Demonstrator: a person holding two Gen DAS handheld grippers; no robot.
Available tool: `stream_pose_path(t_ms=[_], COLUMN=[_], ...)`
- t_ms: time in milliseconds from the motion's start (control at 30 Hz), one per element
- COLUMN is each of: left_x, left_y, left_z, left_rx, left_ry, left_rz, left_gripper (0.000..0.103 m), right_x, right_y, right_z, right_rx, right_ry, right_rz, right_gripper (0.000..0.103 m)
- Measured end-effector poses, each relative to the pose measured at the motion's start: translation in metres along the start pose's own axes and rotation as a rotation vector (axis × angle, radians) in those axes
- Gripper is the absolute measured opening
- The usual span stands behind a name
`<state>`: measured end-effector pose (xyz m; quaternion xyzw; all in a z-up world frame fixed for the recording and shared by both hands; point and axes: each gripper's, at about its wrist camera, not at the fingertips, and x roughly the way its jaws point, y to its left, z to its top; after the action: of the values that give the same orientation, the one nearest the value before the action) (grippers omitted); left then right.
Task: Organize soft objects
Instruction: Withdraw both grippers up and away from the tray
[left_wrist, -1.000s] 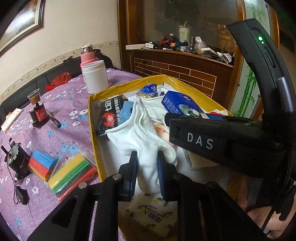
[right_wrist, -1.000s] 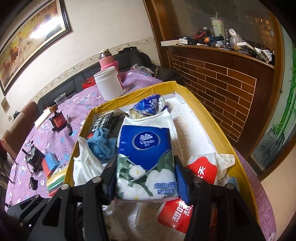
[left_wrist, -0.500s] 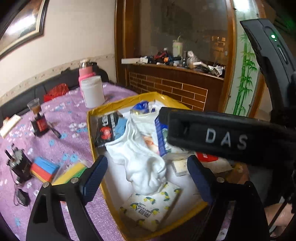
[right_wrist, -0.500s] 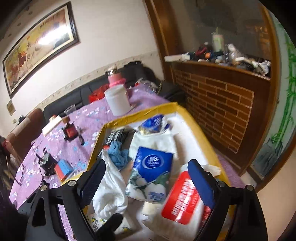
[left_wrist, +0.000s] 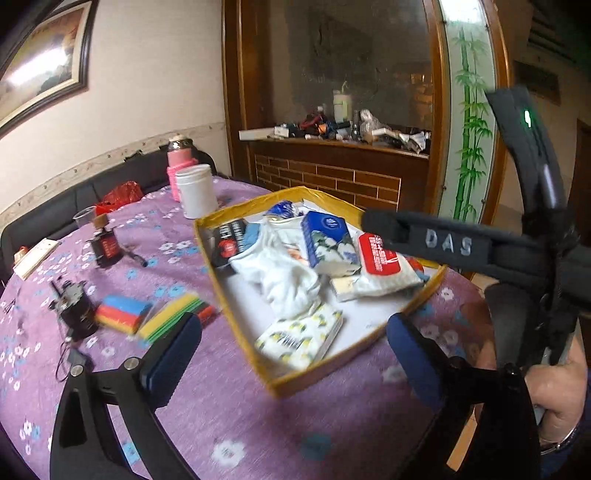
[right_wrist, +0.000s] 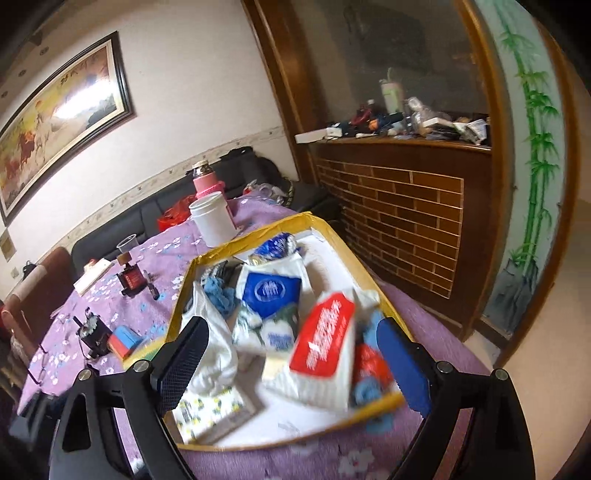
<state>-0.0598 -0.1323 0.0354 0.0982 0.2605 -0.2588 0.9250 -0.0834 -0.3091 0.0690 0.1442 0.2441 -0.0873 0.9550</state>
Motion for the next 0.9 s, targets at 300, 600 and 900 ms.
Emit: stream_pose_path(t_ms=[300, 600, 900], left_x=[0.001, 0.005, 0.011], left_y=[0.029, 0.039, 0.048], left_z=[-0.023, -0.022, -0.022], left_rx=[-0.025, -0.023, -0.047], left_ry=[0.127, 0.163, 0.187], left_rz=[0.083, 0.137, 0.228], left_gripper=[0.103, 0.103, 0.103], right_x=[-0.017, -0.010, -0.001], right_y=[0.027, 0.037, 0.033], right_z=[-0.032, -0.027, -0.027], right_rx=[-0.062, -0.077, -0.046], right_ry=[-0.081, -0.077, -0.072], right_rz=[-0.098, -0.117, -0.105], right_gripper=[0.100, 0.100, 0.100])
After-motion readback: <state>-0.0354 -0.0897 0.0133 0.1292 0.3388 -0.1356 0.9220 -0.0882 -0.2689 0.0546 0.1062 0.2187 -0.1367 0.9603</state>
